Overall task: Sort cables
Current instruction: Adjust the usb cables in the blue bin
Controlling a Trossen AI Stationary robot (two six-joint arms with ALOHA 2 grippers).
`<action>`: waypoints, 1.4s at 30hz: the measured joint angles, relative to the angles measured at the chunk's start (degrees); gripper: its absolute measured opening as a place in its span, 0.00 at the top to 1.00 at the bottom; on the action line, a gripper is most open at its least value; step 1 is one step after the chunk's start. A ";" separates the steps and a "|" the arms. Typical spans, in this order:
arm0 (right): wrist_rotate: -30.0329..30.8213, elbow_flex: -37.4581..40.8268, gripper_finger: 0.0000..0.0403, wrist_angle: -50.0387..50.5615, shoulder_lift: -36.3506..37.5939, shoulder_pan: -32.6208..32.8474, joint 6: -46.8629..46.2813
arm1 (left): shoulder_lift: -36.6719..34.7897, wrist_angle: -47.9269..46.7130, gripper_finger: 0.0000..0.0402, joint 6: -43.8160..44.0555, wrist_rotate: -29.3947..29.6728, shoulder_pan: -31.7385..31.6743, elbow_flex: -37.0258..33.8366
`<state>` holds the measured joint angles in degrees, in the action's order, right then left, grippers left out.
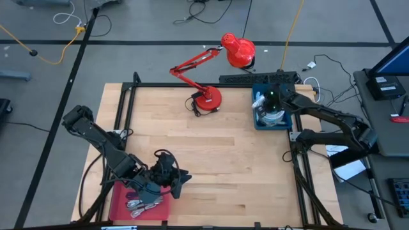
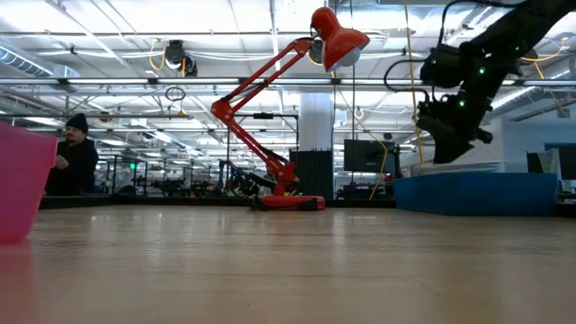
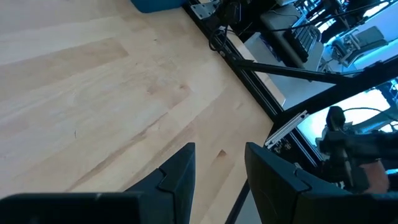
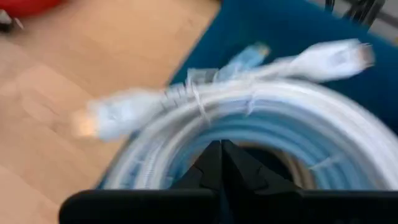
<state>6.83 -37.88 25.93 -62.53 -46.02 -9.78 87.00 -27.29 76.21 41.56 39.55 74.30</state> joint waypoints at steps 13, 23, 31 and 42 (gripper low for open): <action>2.37 -1.89 1.00 7.61 0.64 0.00 -0.02 | 0.00 0.02 0.65 -1.52 -0.05 -0.50 0.00; 6.55 -0.01 1.00 12.05 0.51 -0.15 0.20 | 0.00 0.05 0.65 -1.50 -0.10 -0.37 0.00; 9.71 -0.08 1.00 12.89 0.53 -0.15 -1.54 | -0.01 0.09 0.65 -1.37 -0.43 -0.37 0.00; 14.11 -0.87 1.00 15.02 0.56 -0.49 -3.04 | 0.00 0.35 0.65 -1.36 -0.07 -0.04 0.00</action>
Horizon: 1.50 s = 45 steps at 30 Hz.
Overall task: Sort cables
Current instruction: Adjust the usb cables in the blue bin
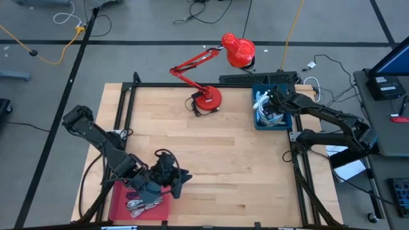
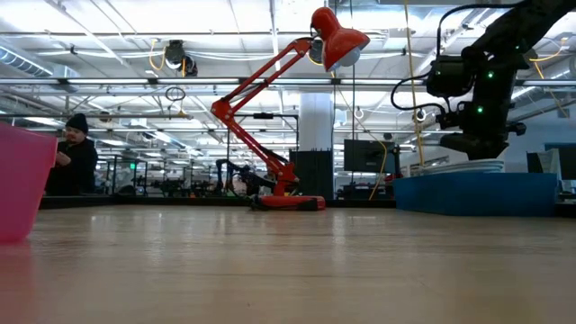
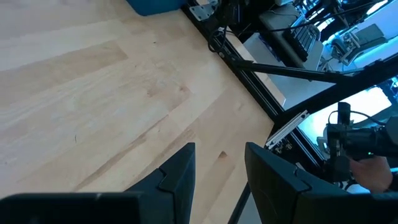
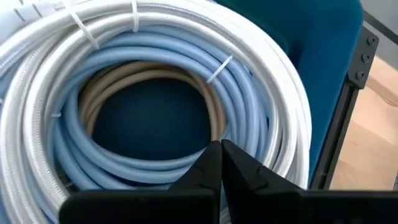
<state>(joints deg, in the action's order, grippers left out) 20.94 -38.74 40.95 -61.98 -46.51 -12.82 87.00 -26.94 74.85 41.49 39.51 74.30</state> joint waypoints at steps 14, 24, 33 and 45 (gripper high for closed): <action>1.46 0.00 1.00 0.88 -0.07 -1.66 -1.46 | 0.00 0.00 0.65 -0.66 0.58 0.28 0.00; -1.47 0.00 1.00 0.61 -2.92 -1.84 -1.03 | 0.00 -0.15 0.65 -1.10 0.61 0.33 0.00; -1.32 -0.11 1.00 0.42 -5.20 -1.84 -1.04 | 0.00 -0.22 0.65 -0.99 0.59 0.63 0.00; -1.40 -0.09 1.00 0.31 -5.20 -1.84 -1.05 | 0.00 -0.31 0.65 -1.02 0.62 0.70 0.00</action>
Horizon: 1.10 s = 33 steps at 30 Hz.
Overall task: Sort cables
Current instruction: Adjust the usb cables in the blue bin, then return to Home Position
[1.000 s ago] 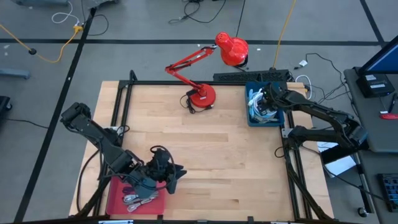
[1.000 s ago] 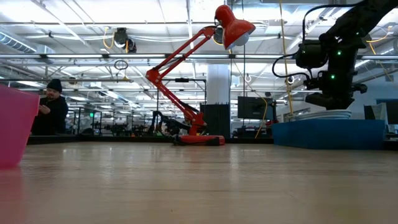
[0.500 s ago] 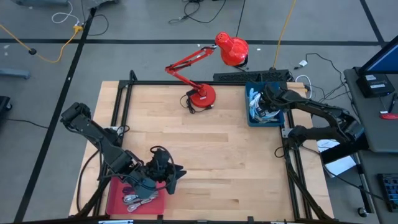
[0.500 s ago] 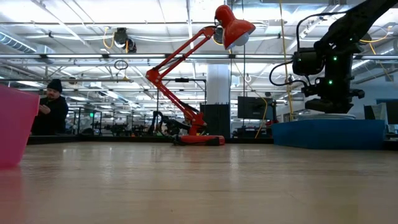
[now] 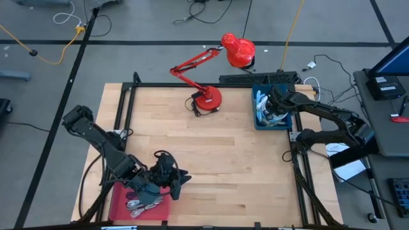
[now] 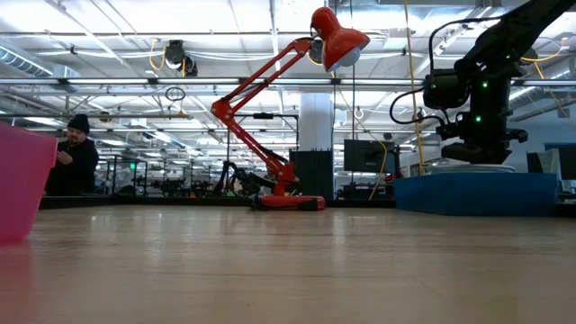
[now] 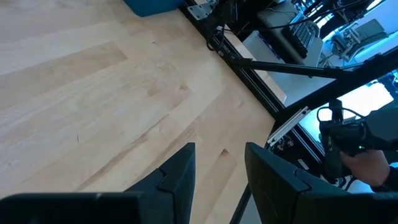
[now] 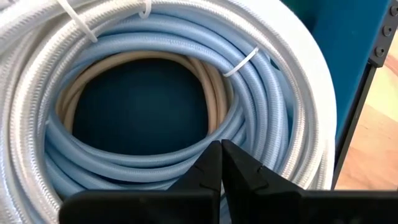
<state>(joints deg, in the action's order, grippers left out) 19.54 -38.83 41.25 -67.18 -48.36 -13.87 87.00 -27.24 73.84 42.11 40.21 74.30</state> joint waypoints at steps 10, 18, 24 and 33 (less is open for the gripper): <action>-1.26 0.04 0.86 -0.38 0.00 -0.02 0.89 | 0.00 0.00 0.65 -0.04 0.00 0.07 0.00; -2.54 0.10 0.70 -0.87 0.25 0.32 1.29 | -0.02 -0.02 0.65 -0.37 0.00 0.07 0.00; -5.70 0.13 0.65 -1.61 2.94 0.57 2.38 | 0.00 -0.11 0.65 -0.67 0.02 0.07 0.00; -10.93 -0.61 0.66 -3.58 12.92 0.57 2.72 | 0.00 -0.04 0.65 -1.54 0.41 -0.14 0.00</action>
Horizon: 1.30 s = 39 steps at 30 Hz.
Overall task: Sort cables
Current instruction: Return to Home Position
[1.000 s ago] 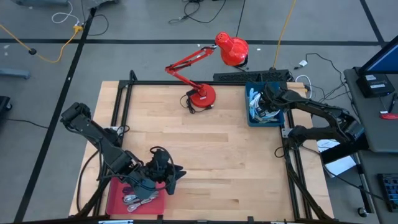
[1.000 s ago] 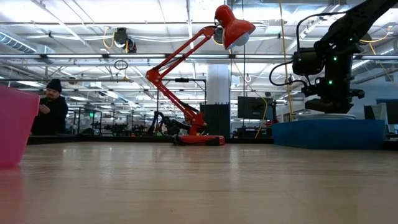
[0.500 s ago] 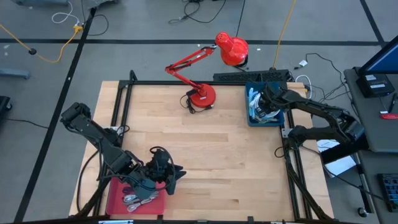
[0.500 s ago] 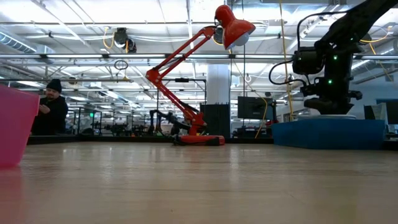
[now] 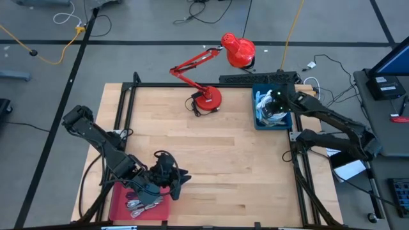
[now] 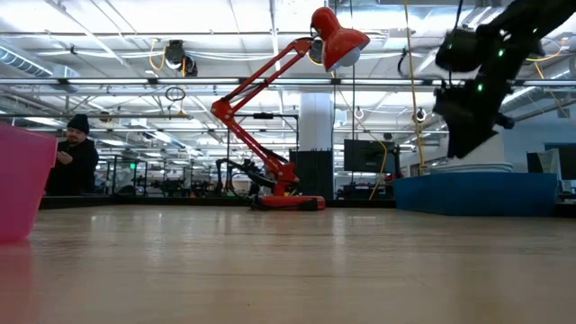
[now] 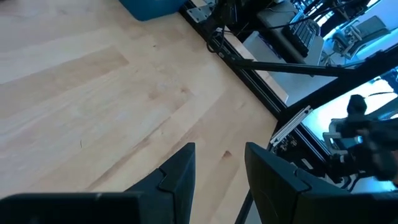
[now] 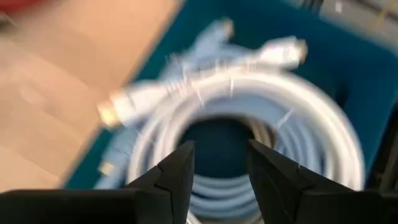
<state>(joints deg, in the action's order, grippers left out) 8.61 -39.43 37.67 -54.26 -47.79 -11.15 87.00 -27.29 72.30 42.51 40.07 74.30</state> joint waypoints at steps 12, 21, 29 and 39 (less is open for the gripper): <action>-19.68 -10.14 0.66 -8.00 15.12 0.28 -6.35 | 0.00 5.22 0.65 -8.53 0.00 -6.10 0.00; -37.35 -10.87 0.68 -19.40 22.71 0.28 -22.59 | -0.50 22.78 0.65 -27.20 -11.54 -15.41 0.00; -47.91 -10.87 0.85 -41.89 23.58 0.28 -37.99 | -5.52 36.71 0.88 -44.22 -24.89 -26.71 -0.02; -47.84 -10.83 1.00 -59.97 24.02 0.28 -50.52 | -18.09 22.79 0.99 -47.30 -44.73 -40.68 0.00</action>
<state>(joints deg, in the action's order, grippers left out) -39.22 -50.27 -22.30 -30.23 -47.51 -61.67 68.91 -4.49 25.00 -2.22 -0.61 74.30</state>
